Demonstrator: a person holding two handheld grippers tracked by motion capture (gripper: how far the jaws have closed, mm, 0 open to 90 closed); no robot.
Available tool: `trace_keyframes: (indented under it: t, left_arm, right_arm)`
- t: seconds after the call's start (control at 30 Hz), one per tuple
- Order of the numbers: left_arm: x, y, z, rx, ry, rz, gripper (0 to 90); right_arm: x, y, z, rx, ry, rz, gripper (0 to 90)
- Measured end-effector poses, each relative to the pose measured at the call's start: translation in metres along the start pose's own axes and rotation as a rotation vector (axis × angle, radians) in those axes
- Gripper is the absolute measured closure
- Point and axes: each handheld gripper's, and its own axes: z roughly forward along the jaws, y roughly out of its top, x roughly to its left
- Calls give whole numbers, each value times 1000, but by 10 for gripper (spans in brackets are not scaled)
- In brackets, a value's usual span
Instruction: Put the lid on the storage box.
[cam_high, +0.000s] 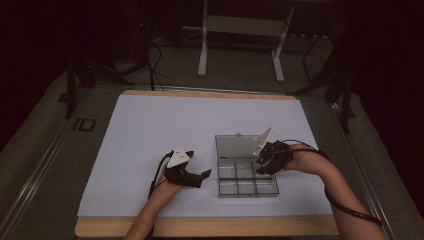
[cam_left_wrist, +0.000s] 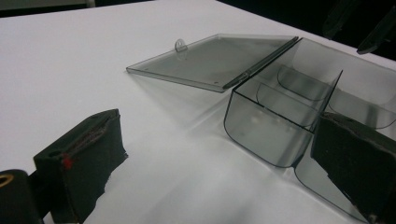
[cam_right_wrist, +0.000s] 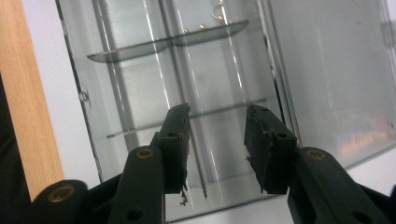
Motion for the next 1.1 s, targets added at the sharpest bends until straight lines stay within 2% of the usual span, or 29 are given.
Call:
trace_keyframes:
  t: [0.07,0.1,0.13,0.27,0.43,0.57,0.63,0.77,0.8,0.83,0.93,1.03,1.1]
  left_arm:
    - [-1,3,1,29,3,9,34]
    - [-1,3,1,29,3,9,34]
    - [-3,7,2,51,10,11,34]
    - [-4,13,5,118,33,-14,34]
    - [-6,18,6,140,36,-34,34]
    - [-10,27,8,169,38,-48,34]
    - [-12,30,10,174,39,-46,34]
    - [-14,35,13,201,28,-47,34]
    - [-14,36,14,206,28,-46,34]
    - [-14,37,15,211,28,-43,35]
    - [-13,40,18,212,26,-55,50]
    - [-12,44,22,211,31,-45,54]
    - [-11,47,25,213,31,-53,54]
  right_arm:
    - [-1,-7,-2,-20,-12,31,576]
    - [-1,-7,-2,-20,-12,31,576]
    - [0,-14,-3,-47,-23,49,555]
    - [0,-31,-1,-96,-35,105,536]
    - [1,-47,1,-134,-61,157,527]
    - [4,-60,-3,-214,-99,231,521]
    - [6,-67,-5,-255,-124,263,523]
    - [9,-78,-4,-300,-181,293,506]
    - [9,-83,-3,-324,-189,323,497]
    - [9,-84,-3,-333,-194,328,497]
    - [9,-94,-2,-378,-232,366,496]
    - [11,-101,-2,-424,-284,400,496]
    - [12,-106,-2,-461,-310,423,494]
